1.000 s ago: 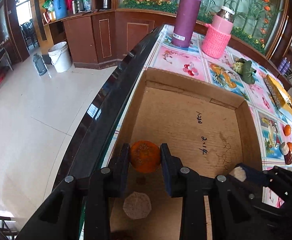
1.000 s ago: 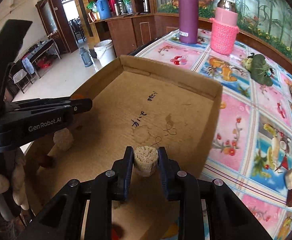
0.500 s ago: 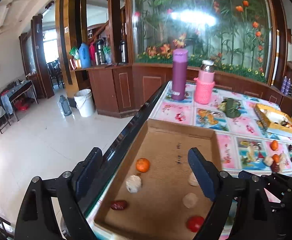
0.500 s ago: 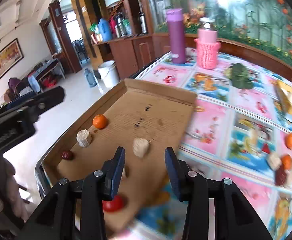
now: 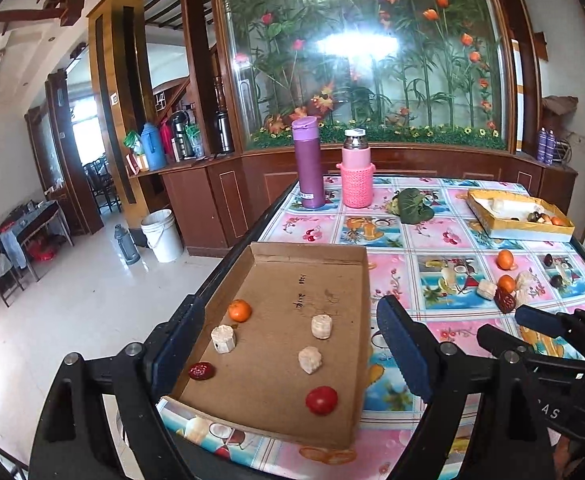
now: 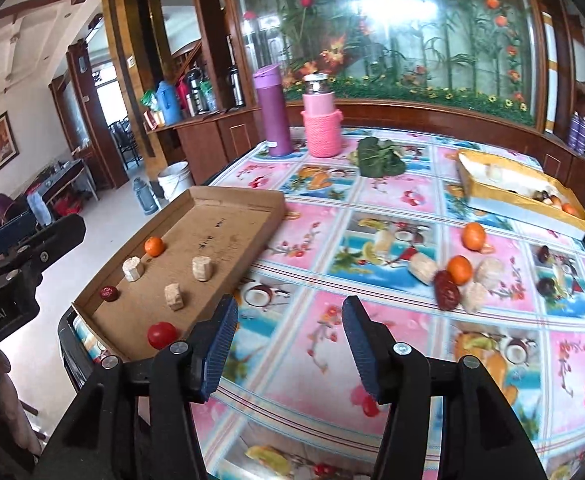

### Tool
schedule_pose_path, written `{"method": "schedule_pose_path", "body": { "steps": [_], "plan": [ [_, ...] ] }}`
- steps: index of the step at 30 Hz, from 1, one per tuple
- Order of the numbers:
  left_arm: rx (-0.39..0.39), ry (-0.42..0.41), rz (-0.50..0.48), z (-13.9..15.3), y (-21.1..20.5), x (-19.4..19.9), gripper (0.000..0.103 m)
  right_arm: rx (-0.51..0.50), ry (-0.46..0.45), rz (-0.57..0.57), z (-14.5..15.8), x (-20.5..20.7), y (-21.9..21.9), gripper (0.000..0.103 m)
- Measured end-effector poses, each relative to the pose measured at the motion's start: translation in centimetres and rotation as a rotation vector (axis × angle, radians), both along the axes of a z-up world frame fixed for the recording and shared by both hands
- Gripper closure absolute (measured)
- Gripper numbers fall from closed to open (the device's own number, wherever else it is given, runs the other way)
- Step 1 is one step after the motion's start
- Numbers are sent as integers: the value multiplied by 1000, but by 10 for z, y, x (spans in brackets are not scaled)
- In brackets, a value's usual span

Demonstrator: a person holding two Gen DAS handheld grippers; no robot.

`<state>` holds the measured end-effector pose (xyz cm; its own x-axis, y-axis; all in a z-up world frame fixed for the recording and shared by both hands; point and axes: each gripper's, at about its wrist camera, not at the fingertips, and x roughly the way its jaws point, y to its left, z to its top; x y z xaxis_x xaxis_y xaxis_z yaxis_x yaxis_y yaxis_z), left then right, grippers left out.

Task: Organize fruits
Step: 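Move both open tools back over the remaining fruit, then grasp a pastry cake with the left tool while the right grasps a dark plum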

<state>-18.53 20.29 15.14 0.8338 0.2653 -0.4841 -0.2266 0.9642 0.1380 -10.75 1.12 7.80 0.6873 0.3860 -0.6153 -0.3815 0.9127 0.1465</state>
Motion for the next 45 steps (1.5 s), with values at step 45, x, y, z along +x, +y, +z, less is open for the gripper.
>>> {"method": "schedule_pose_path", "body": {
  "steps": [45],
  "plan": [
    [-369,399,-577,-134,-155,216,47,21,205,-487,-75,145,-249,47]
  ]
}}
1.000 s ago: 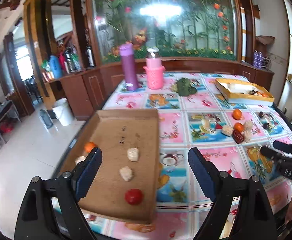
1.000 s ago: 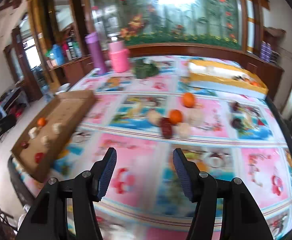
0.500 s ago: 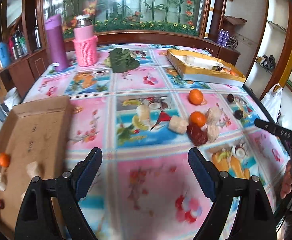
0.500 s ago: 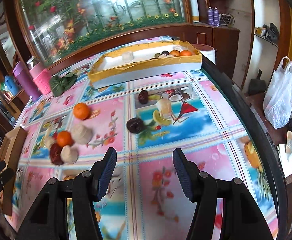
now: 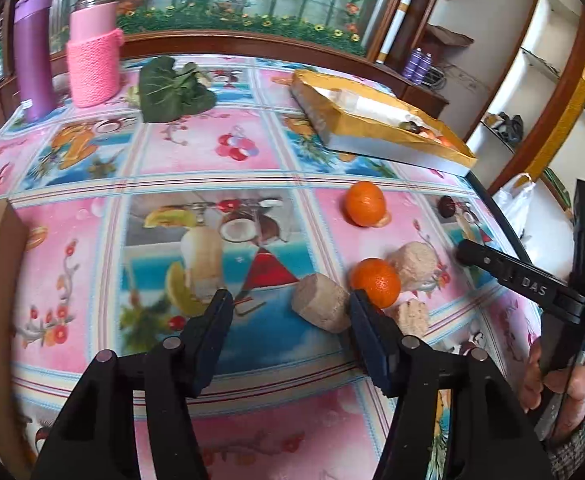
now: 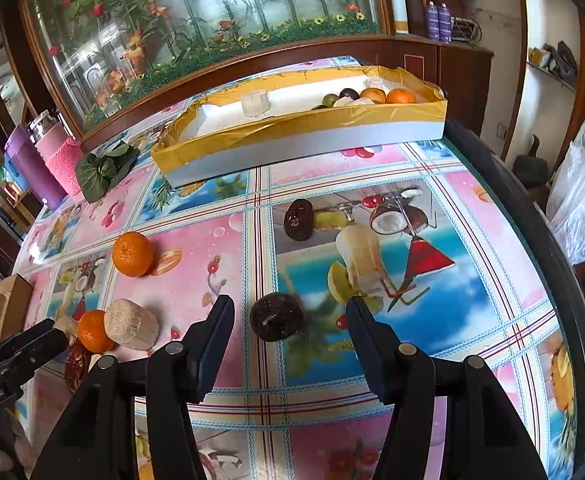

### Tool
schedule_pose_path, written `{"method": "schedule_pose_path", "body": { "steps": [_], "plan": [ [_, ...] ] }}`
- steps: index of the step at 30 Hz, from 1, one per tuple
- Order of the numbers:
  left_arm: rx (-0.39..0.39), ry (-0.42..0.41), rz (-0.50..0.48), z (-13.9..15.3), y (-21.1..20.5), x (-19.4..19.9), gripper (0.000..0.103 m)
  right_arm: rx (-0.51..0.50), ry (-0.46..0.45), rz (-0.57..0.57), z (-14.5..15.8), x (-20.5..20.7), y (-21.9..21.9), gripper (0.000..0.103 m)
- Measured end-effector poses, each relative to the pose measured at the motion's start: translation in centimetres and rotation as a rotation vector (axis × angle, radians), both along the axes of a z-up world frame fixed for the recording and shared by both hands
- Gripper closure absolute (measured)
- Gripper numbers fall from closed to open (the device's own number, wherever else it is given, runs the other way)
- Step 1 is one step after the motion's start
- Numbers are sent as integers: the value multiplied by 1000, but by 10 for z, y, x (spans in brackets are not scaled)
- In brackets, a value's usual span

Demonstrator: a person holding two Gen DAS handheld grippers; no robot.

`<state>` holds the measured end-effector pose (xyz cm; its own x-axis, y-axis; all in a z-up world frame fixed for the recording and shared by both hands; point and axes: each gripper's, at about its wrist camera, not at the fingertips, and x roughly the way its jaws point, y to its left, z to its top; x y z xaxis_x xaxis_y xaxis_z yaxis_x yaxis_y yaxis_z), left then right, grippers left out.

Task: Organize fruits
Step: 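Grasp a pastry cake with the left tool while the right grasps a dark plum, then carry the pastry and plum into the tray and open both tools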

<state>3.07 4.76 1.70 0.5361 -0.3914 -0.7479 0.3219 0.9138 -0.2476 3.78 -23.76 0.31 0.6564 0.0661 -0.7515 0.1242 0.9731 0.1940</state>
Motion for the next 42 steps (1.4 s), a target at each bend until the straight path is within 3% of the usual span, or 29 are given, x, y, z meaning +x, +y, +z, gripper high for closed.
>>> {"method": "schedule_pose_path", "body": {
  "steps": [1,3,4,7,11,12,14,15,18,27,31,33,38,42],
  "plan": [
    [0,-1,-14,-1,-2,-1,47,-14,-3,2,0,0,2,51],
    [11,6,-45,-5,-11,-3,48,-31,-6,13,-1,0,6,68],
    [33,-11,-49,-5,-15,-5,48,-30,-6,21,-1,1,8,70],
    [80,-35,-60,-5,-23,-8,48,-26,-10,32,-1,0,12,72],
    [34,-22,-53,-5,-21,0,49,-11,-21,23,0,-3,10,75],
    [32,-23,-57,-5,-23,1,52,-6,-22,20,0,-4,10,75],
    [9,-17,-95,-6,-28,1,71,-9,-24,17,0,-5,11,75],
    [3,-14,-109,-6,-30,0,75,-15,-26,17,0,-5,12,75],
    [11,-28,-130,-4,-35,-4,75,-43,-41,20,2,-7,17,77],
    [-28,-49,-63,9,-16,-21,75,-50,-93,7,13,-21,23,78],
    [-168,-26,-56,35,26,-50,75,-10,-104,39,27,-39,39,78],
    [-178,-43,-37,50,54,-64,75,-13,-113,72,36,-48,55,78],
    [-29,-110,138,77,144,-86,75,20,-145,203,65,-62,112,78],
    [89,-82,309,74,220,-82,75,49,-156,330,80,-65,173,77]
  ]
}}
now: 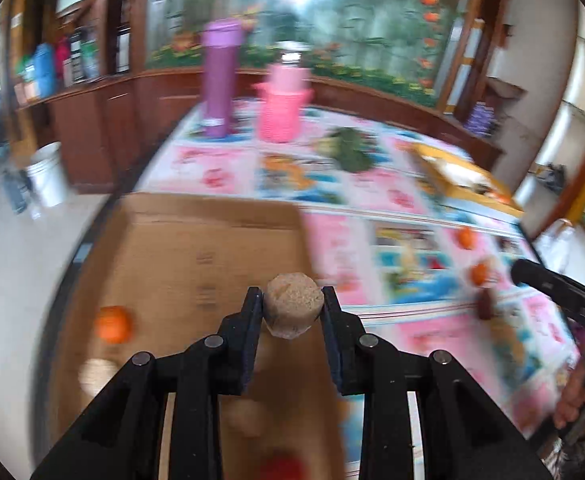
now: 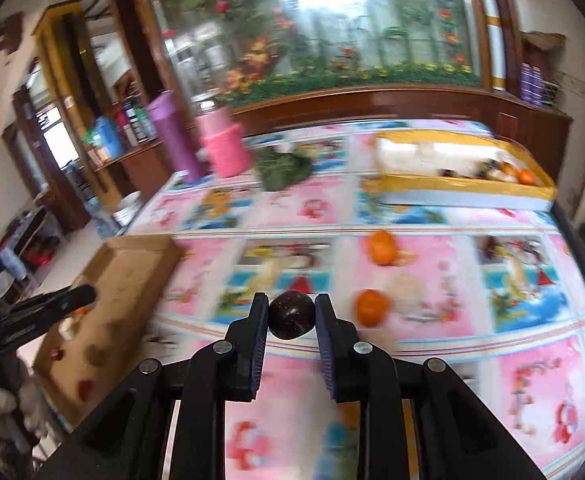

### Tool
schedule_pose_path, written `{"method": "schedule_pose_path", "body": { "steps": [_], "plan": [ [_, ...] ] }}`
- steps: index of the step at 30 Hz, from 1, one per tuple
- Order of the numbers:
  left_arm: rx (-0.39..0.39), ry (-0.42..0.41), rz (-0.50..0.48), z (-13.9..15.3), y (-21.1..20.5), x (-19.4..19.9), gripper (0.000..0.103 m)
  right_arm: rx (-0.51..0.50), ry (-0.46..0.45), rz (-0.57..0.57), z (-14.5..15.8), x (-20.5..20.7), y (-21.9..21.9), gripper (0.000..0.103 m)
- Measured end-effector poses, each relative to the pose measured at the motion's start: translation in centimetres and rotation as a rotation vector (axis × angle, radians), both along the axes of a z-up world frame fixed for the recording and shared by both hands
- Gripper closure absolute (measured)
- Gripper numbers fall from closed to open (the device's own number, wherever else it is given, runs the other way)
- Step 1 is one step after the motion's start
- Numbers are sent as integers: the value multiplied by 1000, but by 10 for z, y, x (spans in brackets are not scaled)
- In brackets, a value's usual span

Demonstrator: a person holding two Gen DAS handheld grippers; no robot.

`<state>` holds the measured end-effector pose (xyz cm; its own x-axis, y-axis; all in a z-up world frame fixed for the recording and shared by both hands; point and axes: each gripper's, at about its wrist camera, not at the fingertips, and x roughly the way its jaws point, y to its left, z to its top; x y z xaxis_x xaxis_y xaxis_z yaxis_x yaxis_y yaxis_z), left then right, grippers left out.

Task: Organize fruits
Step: 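Carry the pastry and plum into the tray and open both tools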

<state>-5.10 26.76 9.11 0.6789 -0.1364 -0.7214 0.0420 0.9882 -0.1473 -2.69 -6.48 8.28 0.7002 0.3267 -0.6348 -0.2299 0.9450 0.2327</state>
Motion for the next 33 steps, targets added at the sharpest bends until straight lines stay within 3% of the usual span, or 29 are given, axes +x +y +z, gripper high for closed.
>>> {"method": "schedule_pose_path", "body": {
  "steps": [3,7,15,18,23,27,33],
  "plan": [
    [33,60,115,-13,53,14,75,16,11,108,4,1,54,77],
    [1,126,185,-30,94,34,75,7,57,243,-4,10,131,77],
    [-60,191,206,-50,109,62,75,-92,151,350,-44,45,236,77],
    [-89,199,203,-53,114,64,73,-117,172,352,-52,56,250,77],
    [-114,161,213,-45,118,55,57,-118,202,350,-62,67,259,76],
    [-119,99,240,-23,119,35,47,-75,204,333,-59,71,253,66],
    [-112,-22,229,16,97,-6,36,-20,140,296,-30,55,216,52]
  ]
}}
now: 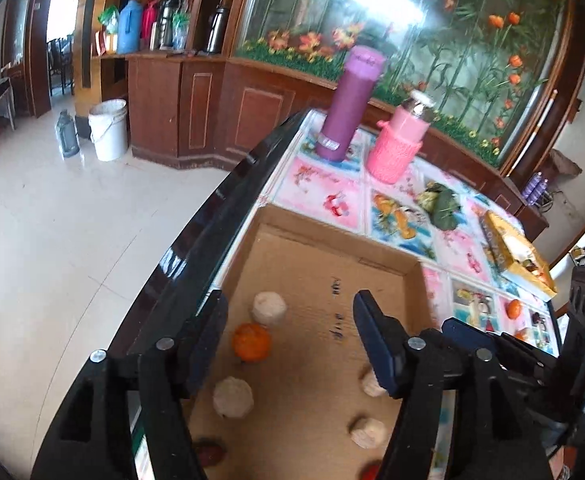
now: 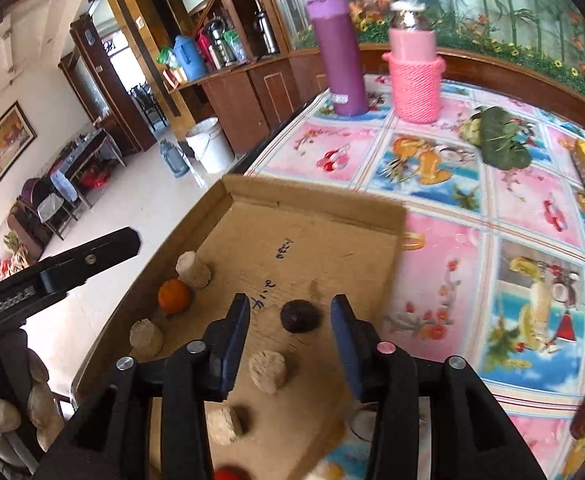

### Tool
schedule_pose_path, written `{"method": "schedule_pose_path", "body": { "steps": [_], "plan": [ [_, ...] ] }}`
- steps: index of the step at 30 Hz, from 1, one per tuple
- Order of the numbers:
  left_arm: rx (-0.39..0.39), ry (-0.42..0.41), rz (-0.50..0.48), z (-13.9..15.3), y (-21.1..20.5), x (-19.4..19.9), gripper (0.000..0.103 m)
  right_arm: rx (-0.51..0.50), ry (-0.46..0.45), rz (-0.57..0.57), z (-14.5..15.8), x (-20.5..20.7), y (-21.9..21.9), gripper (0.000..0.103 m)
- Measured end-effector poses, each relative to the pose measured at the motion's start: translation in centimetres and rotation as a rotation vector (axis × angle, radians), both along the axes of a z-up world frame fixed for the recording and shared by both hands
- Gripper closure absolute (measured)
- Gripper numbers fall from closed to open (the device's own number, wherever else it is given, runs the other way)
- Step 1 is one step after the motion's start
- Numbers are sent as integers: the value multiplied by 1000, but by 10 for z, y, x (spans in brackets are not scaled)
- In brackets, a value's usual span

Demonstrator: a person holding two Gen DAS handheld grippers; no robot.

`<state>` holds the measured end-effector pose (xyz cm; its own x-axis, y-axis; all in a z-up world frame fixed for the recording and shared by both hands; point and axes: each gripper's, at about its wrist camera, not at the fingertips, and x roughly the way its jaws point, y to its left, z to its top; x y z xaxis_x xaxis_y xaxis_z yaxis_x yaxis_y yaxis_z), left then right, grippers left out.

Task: Organize fruits
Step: 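Carry the pastry and plum into the tray and open both tools, then move both open tools back over the remaining fruit on the tablecloth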

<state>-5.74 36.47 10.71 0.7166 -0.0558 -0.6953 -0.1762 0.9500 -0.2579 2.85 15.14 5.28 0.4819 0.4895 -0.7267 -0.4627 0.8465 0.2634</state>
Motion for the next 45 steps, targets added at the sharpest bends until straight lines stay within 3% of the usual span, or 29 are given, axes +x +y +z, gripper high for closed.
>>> {"method": "schedule_pose_path", "body": {
  "steps": [6,10,18,23,29,40,45],
  "plan": [
    [56,-81,-79,20,-61,-43,28,1,-38,-69,13,-29,-66,47],
    [139,-115,-131,19,-112,-70,27,-4,-43,-156,12,-48,-120,42],
    [306,-167,-207,18,-194,-104,23,17,-33,-338,17,-85,-220,42],
    [313,-145,-277,13,-219,-108,23,49,-60,-454,28,-99,-281,36],
    [278,-121,-319,2,-225,-104,23,46,-47,-534,17,-100,-324,36],
    [184,-15,-368,-30,-242,-54,23,70,34,-564,-25,-50,-343,36],
    [144,20,-466,-44,-280,-22,23,61,38,-548,-29,-20,-340,36]
  ]
}}
